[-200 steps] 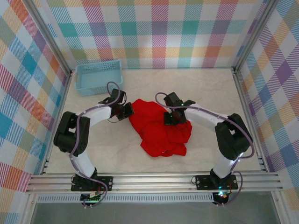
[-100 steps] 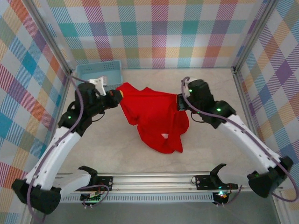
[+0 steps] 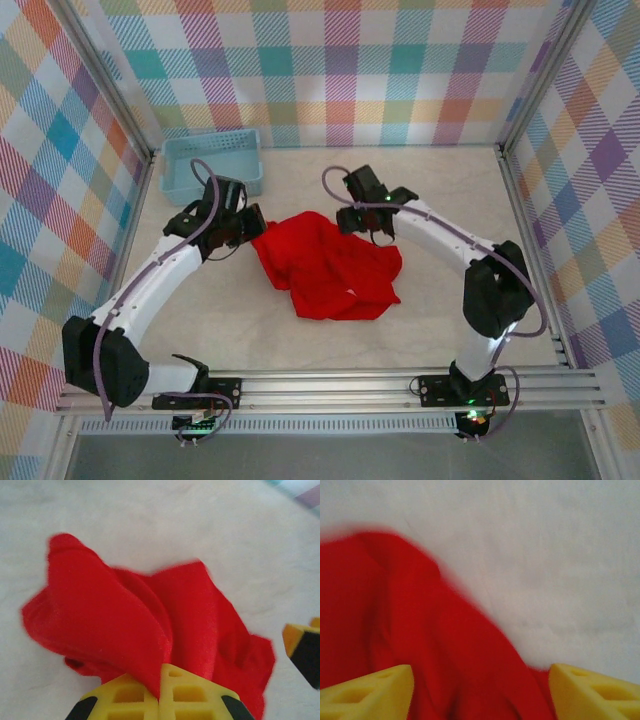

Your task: Fold the inside-out t-shirt

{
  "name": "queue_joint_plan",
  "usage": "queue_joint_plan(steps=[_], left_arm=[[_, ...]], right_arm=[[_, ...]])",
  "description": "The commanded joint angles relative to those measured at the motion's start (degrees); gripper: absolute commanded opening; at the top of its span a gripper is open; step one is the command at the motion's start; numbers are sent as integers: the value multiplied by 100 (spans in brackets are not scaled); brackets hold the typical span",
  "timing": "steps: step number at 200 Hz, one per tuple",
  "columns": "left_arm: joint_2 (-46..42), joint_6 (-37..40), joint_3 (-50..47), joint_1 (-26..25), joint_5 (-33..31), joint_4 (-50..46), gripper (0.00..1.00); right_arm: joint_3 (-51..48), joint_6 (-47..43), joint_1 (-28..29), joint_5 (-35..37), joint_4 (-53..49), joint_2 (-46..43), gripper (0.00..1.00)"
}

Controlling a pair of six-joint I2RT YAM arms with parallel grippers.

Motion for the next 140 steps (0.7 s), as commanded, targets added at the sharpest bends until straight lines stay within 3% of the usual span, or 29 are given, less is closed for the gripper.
queue_joint_plan(steps=[1, 24, 55, 116, 140], left_arm=[[-216, -117, -107, 36, -227, -83, 0], [-249, -131, -254, 49, -243, 97, 0], [-274, -141, -285, 72, -261, 174, 0], [-395, -89, -298, 80, -416, 49, 0], [-405, -105, -316, 89, -463, 27, 0]], right_arm=[[-651, -149, 484, -21, 173, -1279, 78], [-1487, 63, 1092, -407, 356, -1803, 78], [-2034, 355, 1832, -558, 886, -1479, 78], [-1971, 543, 1910, -543, 1142, -294, 81], [-1747, 834, 1911, -101, 644, 146, 78]])
